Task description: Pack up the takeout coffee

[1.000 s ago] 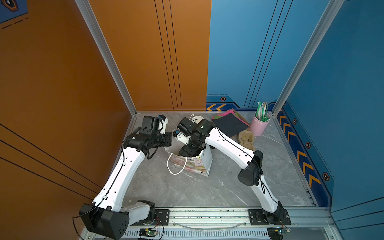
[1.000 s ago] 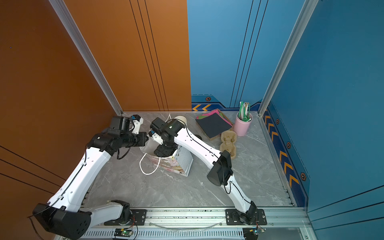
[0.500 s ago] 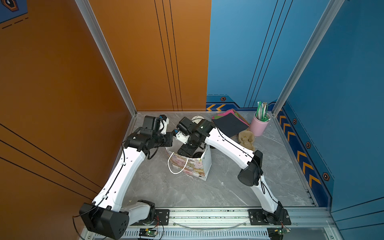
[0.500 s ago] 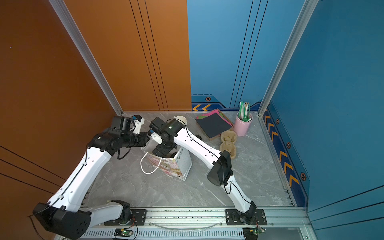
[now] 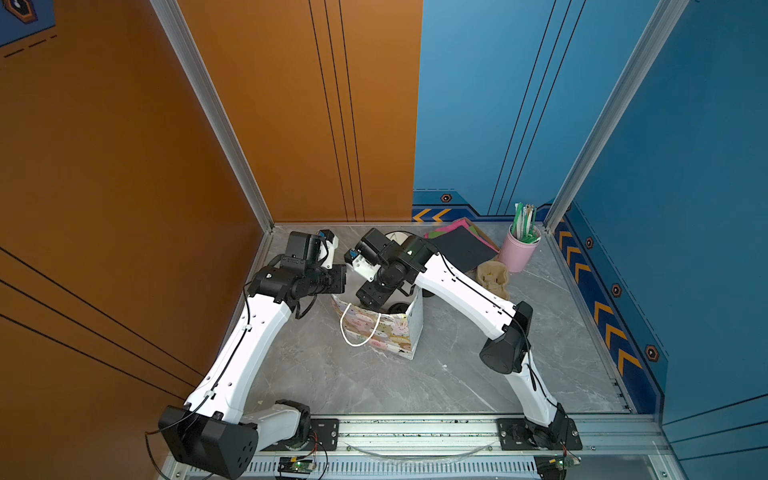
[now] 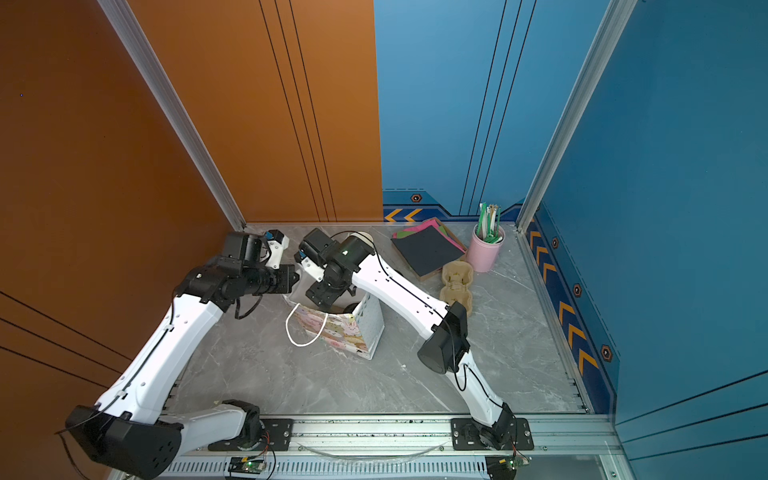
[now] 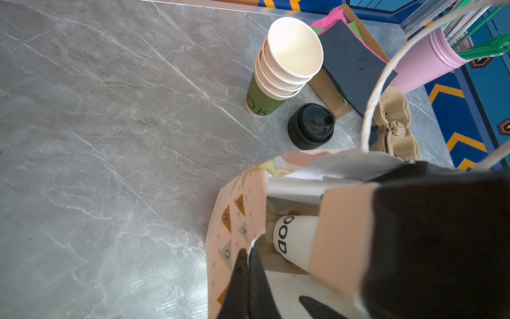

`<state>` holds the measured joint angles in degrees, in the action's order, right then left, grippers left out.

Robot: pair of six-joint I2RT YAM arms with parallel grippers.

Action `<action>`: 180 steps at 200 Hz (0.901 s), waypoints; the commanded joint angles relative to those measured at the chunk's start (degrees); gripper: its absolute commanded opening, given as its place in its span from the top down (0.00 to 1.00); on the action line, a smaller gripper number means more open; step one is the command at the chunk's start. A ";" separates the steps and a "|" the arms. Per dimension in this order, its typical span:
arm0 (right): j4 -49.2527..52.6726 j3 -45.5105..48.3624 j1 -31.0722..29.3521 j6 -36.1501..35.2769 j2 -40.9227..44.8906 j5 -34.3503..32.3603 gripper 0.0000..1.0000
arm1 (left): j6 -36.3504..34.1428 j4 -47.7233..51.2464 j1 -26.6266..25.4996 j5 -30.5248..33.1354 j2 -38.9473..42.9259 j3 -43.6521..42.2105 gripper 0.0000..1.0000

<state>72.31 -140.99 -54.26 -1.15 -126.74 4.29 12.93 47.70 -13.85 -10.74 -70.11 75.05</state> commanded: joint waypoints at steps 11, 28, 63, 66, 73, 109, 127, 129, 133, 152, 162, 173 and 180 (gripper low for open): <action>-0.94 -1.27 0.56 0.97 2.46 -0.87 0.34 | -1.06 0.81 -0.50 0.04 0.19 0.01 1.00; -1.37 -1.24 0.63 1.22 2.97 -0.67 0.44 | -1.04 0.81 -0.61 0.13 0.31 0.03 1.00; -3.41 -1.21 0.82 2.18 5.80 -0.60 0.57 | -1.06 0.90 -0.74 0.68 0.50 0.26 1.00; -3.61 -1.15 0.90 2.32 6.07 -0.53 0.58 | -1.06 0.88 -0.74 0.79 0.57 0.27 1.00; -4.11 -1.16 0.99 2.58 6.81 -0.39 0.60 | -1.06 0.88 -0.74 0.93 0.71 0.28 1.00; -7.26 -0.82 2.03 4.56 12.34 2.36 0.63 | -0.98 0.87 -0.85 1.13 0.76 0.28 1.00; -9.56 0.58 2.69 5.35 15.72 2.13 0.61 | -0.89 0.83 -1.00 1.09 0.52 0.36 1.00; -10.00 0.92 2.74 5.47 16.26 2.06 0.60 | -0.89 0.86 -1.05 1.08 0.50 0.36 1.00; -10.81 1.73 2.97 5.60 17.36 1.81 0.60 | -0.89 0.87 -1.09 1.09 0.44 0.44 1.00; -15.17 7.25 4.16 5.80 23.09 -0.56 0.58 | -0.80 0.82 -1.26 1.12 0.19 0.63 1.00; -17.58 11.07 5.23 5.81 26.58 -2.71 0.57 | -0.80 0.88 -1.25 1.11 0.06 0.80 1.00; -20.14 15.69 6.88 5.70 30.42 -5.53 0.56 | -0.79 0.87 -1.36 1.01 -0.18 1.06 1.00; -21.53 18.69 8.33 5.74 32.90 -7.25 0.55 | -0.72 0.90 -1.36 0.88 -0.29 1.22 0.98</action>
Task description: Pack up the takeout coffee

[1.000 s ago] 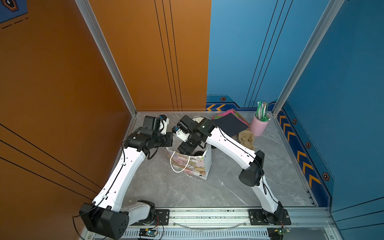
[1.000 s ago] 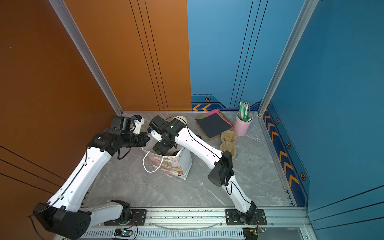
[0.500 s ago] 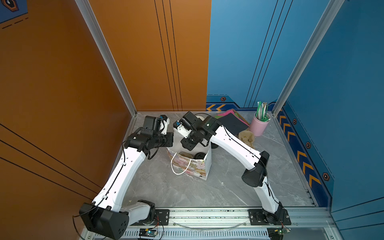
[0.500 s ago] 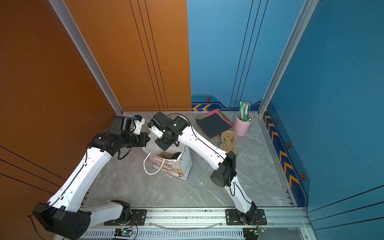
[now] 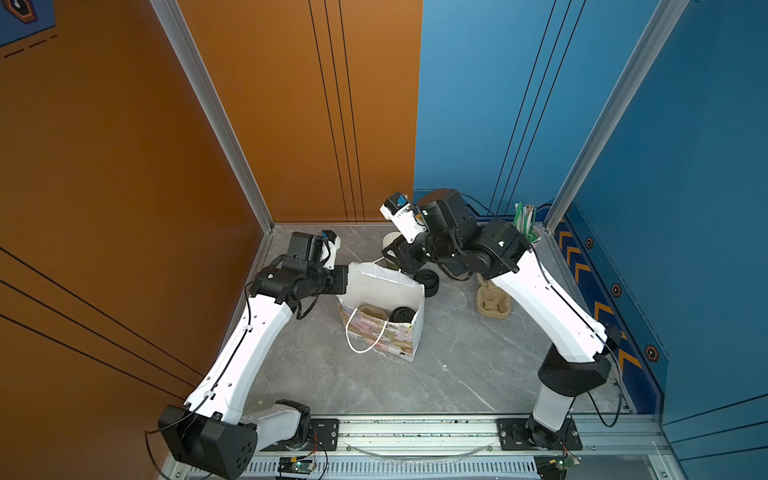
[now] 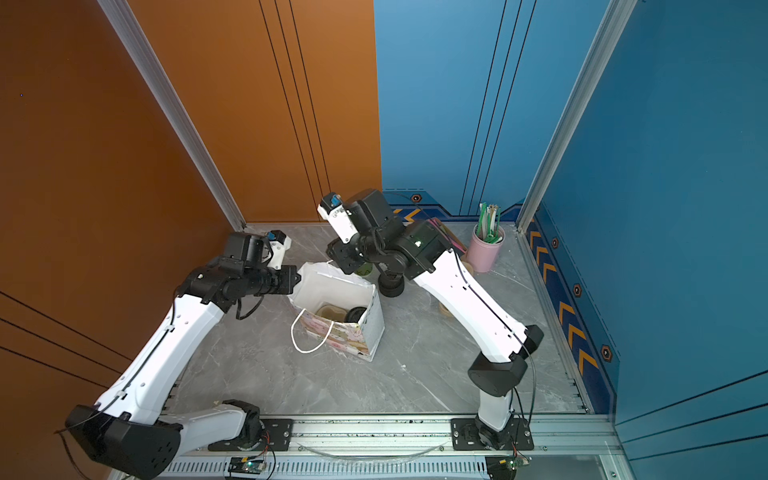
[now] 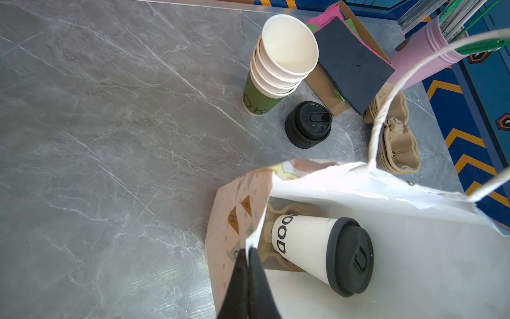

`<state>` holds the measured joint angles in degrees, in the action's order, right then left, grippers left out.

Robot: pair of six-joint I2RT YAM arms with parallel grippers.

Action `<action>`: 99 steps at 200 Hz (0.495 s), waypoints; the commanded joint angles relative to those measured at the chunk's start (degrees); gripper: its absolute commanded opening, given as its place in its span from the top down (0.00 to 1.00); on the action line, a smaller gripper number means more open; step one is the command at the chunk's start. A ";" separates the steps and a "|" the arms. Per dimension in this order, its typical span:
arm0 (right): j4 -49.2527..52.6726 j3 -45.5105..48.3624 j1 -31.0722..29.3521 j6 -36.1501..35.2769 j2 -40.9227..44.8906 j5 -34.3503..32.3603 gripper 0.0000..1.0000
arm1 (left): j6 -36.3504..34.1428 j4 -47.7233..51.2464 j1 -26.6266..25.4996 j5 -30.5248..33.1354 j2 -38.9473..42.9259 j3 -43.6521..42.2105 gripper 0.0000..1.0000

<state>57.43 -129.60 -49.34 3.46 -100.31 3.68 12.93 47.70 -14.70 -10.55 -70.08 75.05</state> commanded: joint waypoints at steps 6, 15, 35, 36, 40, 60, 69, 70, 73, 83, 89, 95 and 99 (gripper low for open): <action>-7.67 9.78 4.93 1.27 8.43 -7.91 0.55 | -0.79 0.87 -0.54 0.65 -0.40 1.37 0.96; -8.82 13.21 7.58 1.77 11.26 -9.81 0.54 | -0.80 0.84 -0.59 0.63 -0.45 1.63 0.91; -10.30 19.80 15.19 2.82 16.63 -13.67 0.51 | -0.88 0.81 -0.57 0.72 -0.41 2.27 0.83; -10.35 20.21 15.66 2.84 16.90 -13.78 0.51 | -0.93 0.81 -0.58 0.71 -0.41 2.33 0.82; -10.51 21.40 17.24 2.97 17.78 -14.22 0.50 | -0.97 0.82 -0.53 0.80 -0.40 2.50 0.79; -10.85 26.21 24.77 3.25 20.98 -16.38 0.48 | -1.19 0.81 -0.40 0.92 -0.13 3.53 0.67; -10.86 28.74 28.14 3.58 21.70 -17.01 0.47 | -1.32 0.79 -0.33 0.90 0.03 3.99 0.63; -10.85 28.90 28.46 3.62 21.76 -16.98 0.47 | -1.32 0.80 -0.29 0.89 0.03 4.07 0.63; -10.85 29.40 29.64 3.80 21.94 -16.99 0.47 | -1.33 0.77 -0.26 0.88 0.11 4.21 0.62; -10.85 30.87 33.25 4.63 22.15 -16.74 0.45 | -1.46 0.81 -0.20 0.87 0.34 4.78 0.58; -10.85 31.48 35.36 5.14 22.13 -16.42 0.45 | -1.41 0.80 -0.14 0.81 0.47 5.08 0.55; -10.85 31.88 37.46 5.52 21.87 -15.87 0.44 | -1.41 0.77 0.01 0.87 0.65 5.39 0.51; -10.85 32.03 38.69 5.99 21.67 -15.60 0.44 | -1.41 0.80 0.02 0.80 0.77 5.52 0.48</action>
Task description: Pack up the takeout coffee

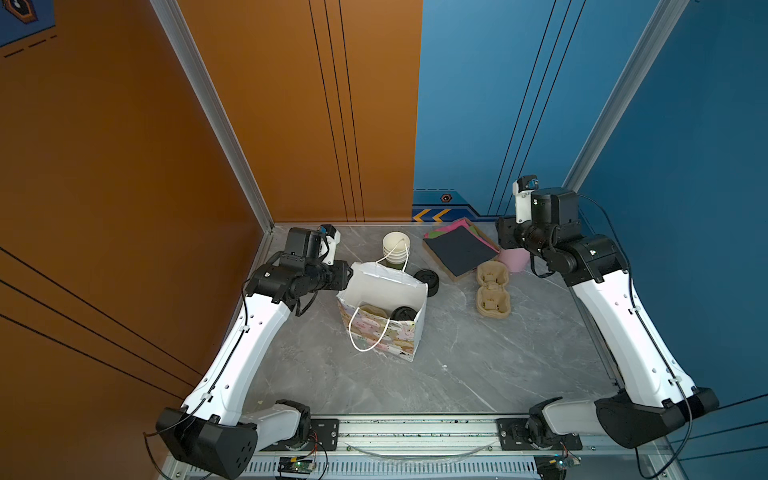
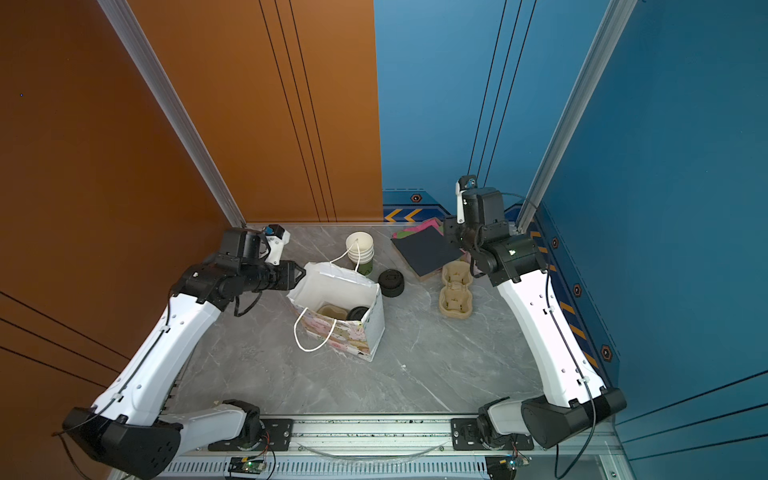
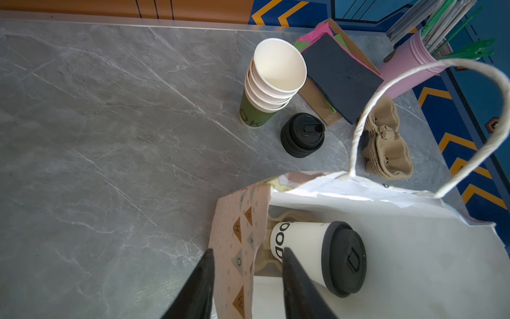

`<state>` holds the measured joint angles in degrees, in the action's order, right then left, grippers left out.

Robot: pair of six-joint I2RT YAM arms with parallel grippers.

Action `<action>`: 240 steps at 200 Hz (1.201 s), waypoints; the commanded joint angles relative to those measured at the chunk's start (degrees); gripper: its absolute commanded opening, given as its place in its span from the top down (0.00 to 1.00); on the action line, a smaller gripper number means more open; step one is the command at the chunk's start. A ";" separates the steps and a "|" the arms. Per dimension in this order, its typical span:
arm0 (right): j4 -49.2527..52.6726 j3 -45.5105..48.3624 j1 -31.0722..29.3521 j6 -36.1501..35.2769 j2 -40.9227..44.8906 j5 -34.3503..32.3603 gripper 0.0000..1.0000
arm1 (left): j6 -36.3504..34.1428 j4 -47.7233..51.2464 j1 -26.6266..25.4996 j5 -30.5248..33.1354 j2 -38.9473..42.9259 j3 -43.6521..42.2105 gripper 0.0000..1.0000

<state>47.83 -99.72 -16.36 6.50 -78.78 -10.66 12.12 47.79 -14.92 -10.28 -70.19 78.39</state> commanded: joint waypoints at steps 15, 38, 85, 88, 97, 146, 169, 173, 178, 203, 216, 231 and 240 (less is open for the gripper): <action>-1.25 2.21 9.50 3.45 -1.47 -0.53 0.44 | -0.74 0.71 0.48 0.59 1.52 2.76 0.40; -1.56 0.80 12.84 2.96 -5.13 -0.84 0.43 | -0.98 0.72 0.96 1.09 2.88 2.91 0.26; -1.75 -4.79 16.27 2.08 -13.96 0.38 0.44 | -2.84 0.40 1.72 3.03 6.87 0.01 0.04; -1.70 -5.38 16.32 2.00 -14.62 0.45 0.44 | -3.01 0.38 1.78 3.05 7.10 -0.32 0.03; -1.74 -6.94 16.36 1.68 -16.73 1.00 0.45 | -3.24 0.13 2.06 3.05 7.77 -1.14 0.01; -1.62 -16.18 15.07 2.74 -27.66 3.15 0.47 | -3.58 -1.16 3.08 2.49 9.99 -4.53 0.01; -1.59 -19.88 14.65 4.84 -32.39 3.08 0.49 | -3.86 -1.29 3.50 2.36 10.25 -4.83 0.02; -1.52 -20.41 14.60 5.20 -33.04 2.87 0.49 | -3.86 -1.34 3.70 2.37 10.33 -4.89 0.02; -1.55 -20.99 14.50 5.68 -33.83 2.60 0.49 | -3.92 -1.37 3.79 2.37 10.34 -4.98 0.02; -1.61 -23.63 14.25 7.49 -37.61 0.70 0.49 | -3.95 -1.63 4.21 1.79 10.52 -5.48 0.02; -1.60 -25.06 14.33 8.02 -39.58 0.72 0.50 | -3.86 -1.72 4.50 1.58 10.68 -5.66 0.02; -1.57 -26.57 14.34 8.35 -42.49 0.30 0.51 | -3.86 -1.87 4.55 1.34 10.86 -5.90 0.02; -1.61 -27.54 14.43 8.44 -43.69 -0.55 0.52 | -3.86 -1.93 4.76 1.29 11.02 -6.01 0.02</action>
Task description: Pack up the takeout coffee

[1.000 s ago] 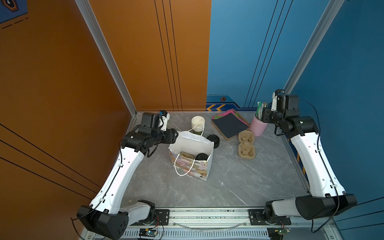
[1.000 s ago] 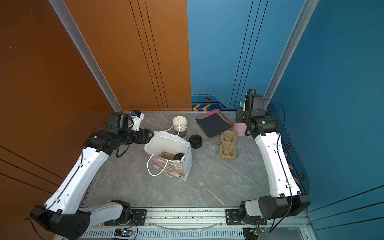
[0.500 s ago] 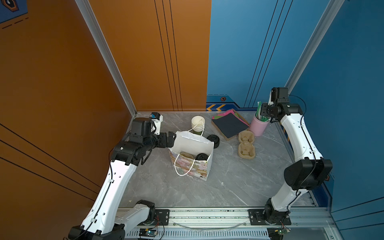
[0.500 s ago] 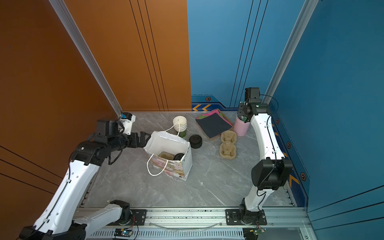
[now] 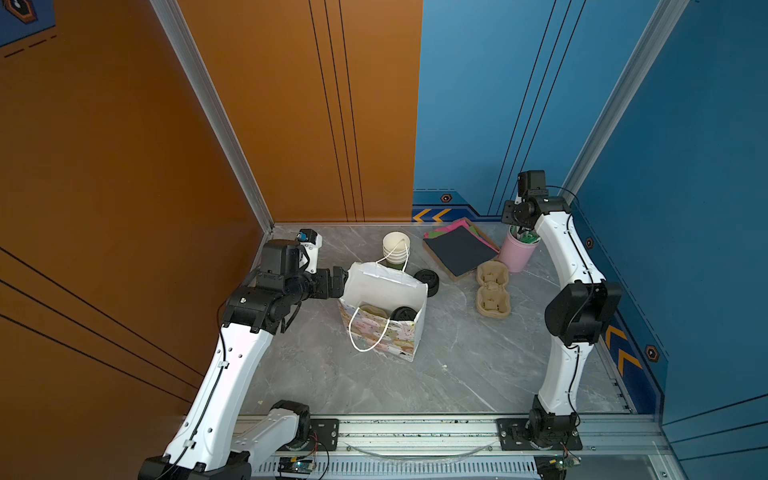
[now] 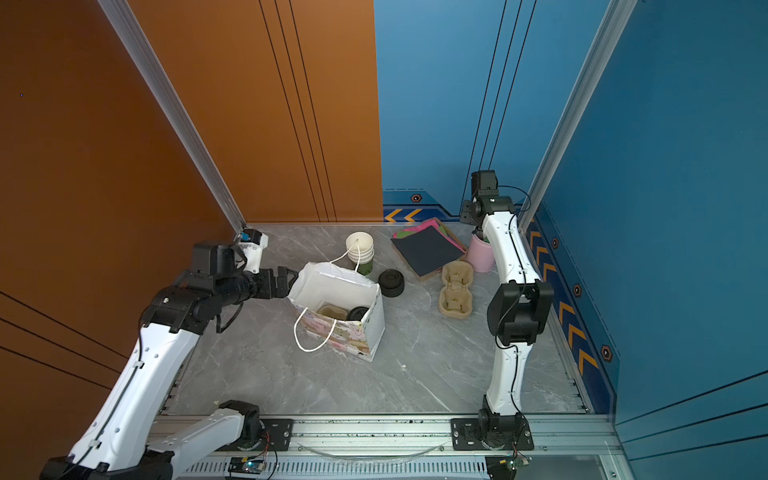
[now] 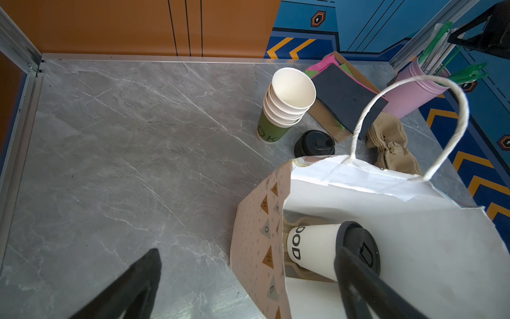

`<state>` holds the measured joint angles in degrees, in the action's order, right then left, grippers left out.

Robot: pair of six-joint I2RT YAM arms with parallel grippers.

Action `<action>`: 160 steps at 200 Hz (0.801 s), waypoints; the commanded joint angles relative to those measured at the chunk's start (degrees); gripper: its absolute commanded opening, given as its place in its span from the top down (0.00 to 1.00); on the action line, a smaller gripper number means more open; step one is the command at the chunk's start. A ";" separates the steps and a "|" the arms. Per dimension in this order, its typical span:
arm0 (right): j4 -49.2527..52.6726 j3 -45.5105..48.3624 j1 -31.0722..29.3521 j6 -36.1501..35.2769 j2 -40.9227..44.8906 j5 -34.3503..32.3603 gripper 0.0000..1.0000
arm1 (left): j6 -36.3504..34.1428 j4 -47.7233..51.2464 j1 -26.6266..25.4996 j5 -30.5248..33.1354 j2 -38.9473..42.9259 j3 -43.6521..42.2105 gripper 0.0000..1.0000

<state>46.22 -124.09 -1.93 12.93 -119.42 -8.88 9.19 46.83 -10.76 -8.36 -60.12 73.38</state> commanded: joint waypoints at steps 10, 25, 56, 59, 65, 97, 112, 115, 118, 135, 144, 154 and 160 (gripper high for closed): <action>-0.03 -4.03 0.08 2.10 -4.15 -3.19 0.53 | -0.93 -1.05 0.74 -0.72 1.13 -1.21 0.02; 0.01 -5.18 0.33 2.11 -5.75 -4.15 0.54 | -0.99 -1.13 1.02 -0.85 1.30 -1.53 0.02; -0.07 -6.66 1.04 2.28 -8.08 -5.25 0.55 | -1.00 -1.19 1.47 -1.29 1.63 -1.90 0.02; -0.07 -6.75 1.10 2.28 -8.27 -5.45 0.55 | -1.02 -1.19 1.54 -1.31 1.72 -1.93 0.02; -0.13 -6.94 1.18 2.20 -8.47 -5.53 0.56 | -0.97 -1.25 1.66 -1.35 1.76 -1.97 0.02; -0.31 -7.97 1.61 1.23 -9.99 -7.05 0.58 | -0.93 -1.21 1.93 -1.61 1.99 -2.15 0.02; -0.55 -8.35 1.84 1.10 -10.72 -6.92 0.59 | -0.84 -1.21 2.00 -1.79 2.02 -2.19 0.02; -0.63 -8.36 1.85 1.11 -10.82 -6.89 0.59 | -0.76 -1.21 1.96 -1.85 2.03 -2.19 0.02; -0.67 -8.40 1.85 1.02 -10.85 -6.92 0.59 | -0.73 -1.21 1.98 -1.87 2.07 -2.15 0.02; -1.23 -8.45 1.94 0.87 -11.49 -6.80 0.61 | -0.75 -1.13 1.99 -1.90 2.11 -2.11 0.02; -1.41 -8.52 2.02 0.87 -11.85 -6.59 0.62 | -0.68 -1.19 2.03 -1.87 2.20 -2.11 0.02; -1.50 -8.94 2.08 0.89 -12.39 -6.42 0.63 | -0.67 -1.15 1.99 -1.86 2.20 -2.10 0.02; -1.52 -9.21 2.11 0.90 -12.58 -6.28 0.64 | -0.58 -1.13 2.05 -1.92 2.28 -2.10 0.02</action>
<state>45.52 -131.11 -0.23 13.82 -130.32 -14.02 8.84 46.39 -9.30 -9.23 -58.92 71.99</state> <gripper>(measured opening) 0.372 0.981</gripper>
